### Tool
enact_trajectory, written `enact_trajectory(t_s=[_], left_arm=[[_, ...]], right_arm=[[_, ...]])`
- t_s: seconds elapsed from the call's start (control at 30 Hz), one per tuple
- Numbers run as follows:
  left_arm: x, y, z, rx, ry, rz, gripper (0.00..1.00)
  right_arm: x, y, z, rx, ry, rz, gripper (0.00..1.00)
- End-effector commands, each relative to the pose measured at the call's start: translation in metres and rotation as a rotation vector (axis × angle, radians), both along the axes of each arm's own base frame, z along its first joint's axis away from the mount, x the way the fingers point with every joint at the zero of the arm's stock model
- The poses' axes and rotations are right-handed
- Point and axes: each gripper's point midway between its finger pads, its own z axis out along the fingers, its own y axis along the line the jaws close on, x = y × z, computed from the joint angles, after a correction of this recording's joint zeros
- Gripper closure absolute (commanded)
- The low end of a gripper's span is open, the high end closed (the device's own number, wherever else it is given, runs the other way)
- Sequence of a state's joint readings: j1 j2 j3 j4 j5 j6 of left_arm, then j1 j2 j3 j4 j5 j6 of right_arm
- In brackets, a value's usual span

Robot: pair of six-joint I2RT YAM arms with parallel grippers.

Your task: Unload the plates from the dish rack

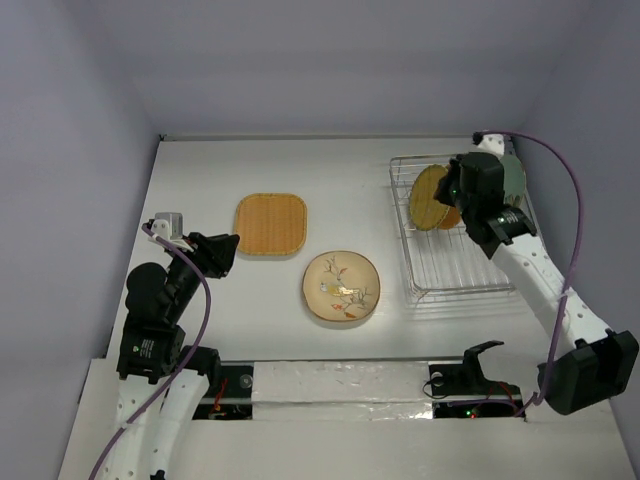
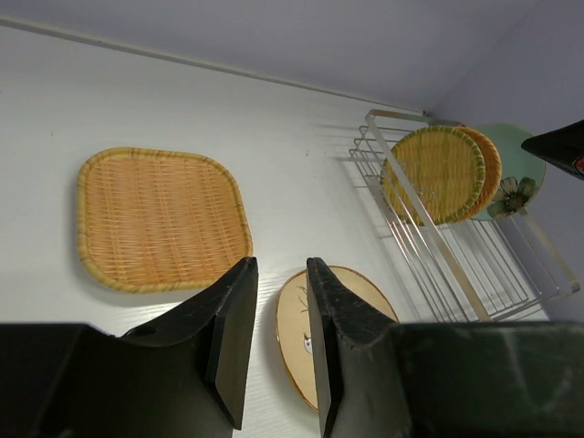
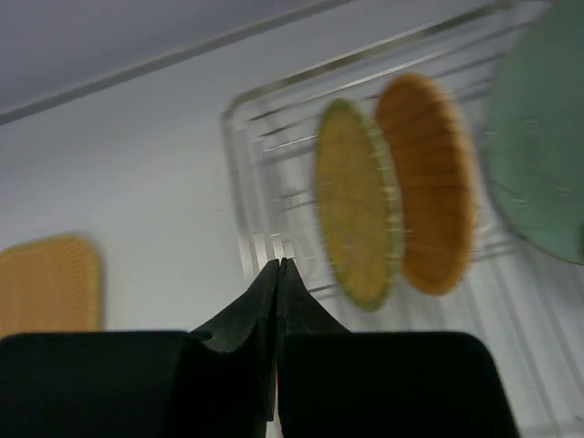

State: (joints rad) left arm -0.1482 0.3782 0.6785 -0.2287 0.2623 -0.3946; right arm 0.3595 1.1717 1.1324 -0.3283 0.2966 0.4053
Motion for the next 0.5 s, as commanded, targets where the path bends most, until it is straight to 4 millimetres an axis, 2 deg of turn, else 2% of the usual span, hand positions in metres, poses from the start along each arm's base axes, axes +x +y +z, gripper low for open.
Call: enact_trajectory(t_s=[0.0,0.03,0.1,0.13,0.2,0.3,0.37,0.47], left_arm=[[0.001,-0.002,0.008,-0.004,-0.043,-0.011,0.75],[0.001,-0.002,0.008,-0.004,-0.046,-0.013,0.75],[0.002,-0.002,0.008,-0.004,-0.044,-0.012,0.75],[0.001,-0.004,0.008,-0.004,-0.043,-0.022,0.75],[0.001,-0.004,0.008,-0.004,-0.043,-0.024,0.75],[0.002,-0.004,0.007,-0.003,-0.038,-0.022,0.75],[0.001,-0.004,0.007,-0.003,-0.04,-0.024,0.74],[0.002,-0.004,0.007,-0.002,-0.039,-0.024,0.74]], right_arm=[[0.005,-0.054,-0.015,-0.097,0.065,-0.151,1.0],[0.009,-0.067,-0.024,-0.108,0.098,-0.179,0.78],[0.017,-0.072,-0.024,-0.117,0.11,-0.182,0.59],[0.023,-0.078,-0.032,-0.119,0.13,-0.194,0.57],[0.03,-0.072,-0.035,-0.096,0.131,-0.162,0.55],[0.044,-0.077,-0.048,-0.091,0.158,-0.174,0.56],[0.052,-0.078,-0.06,-0.09,0.182,-0.174,0.57],[0.059,-0.076,-0.066,-0.091,0.194,-0.166,0.64]])
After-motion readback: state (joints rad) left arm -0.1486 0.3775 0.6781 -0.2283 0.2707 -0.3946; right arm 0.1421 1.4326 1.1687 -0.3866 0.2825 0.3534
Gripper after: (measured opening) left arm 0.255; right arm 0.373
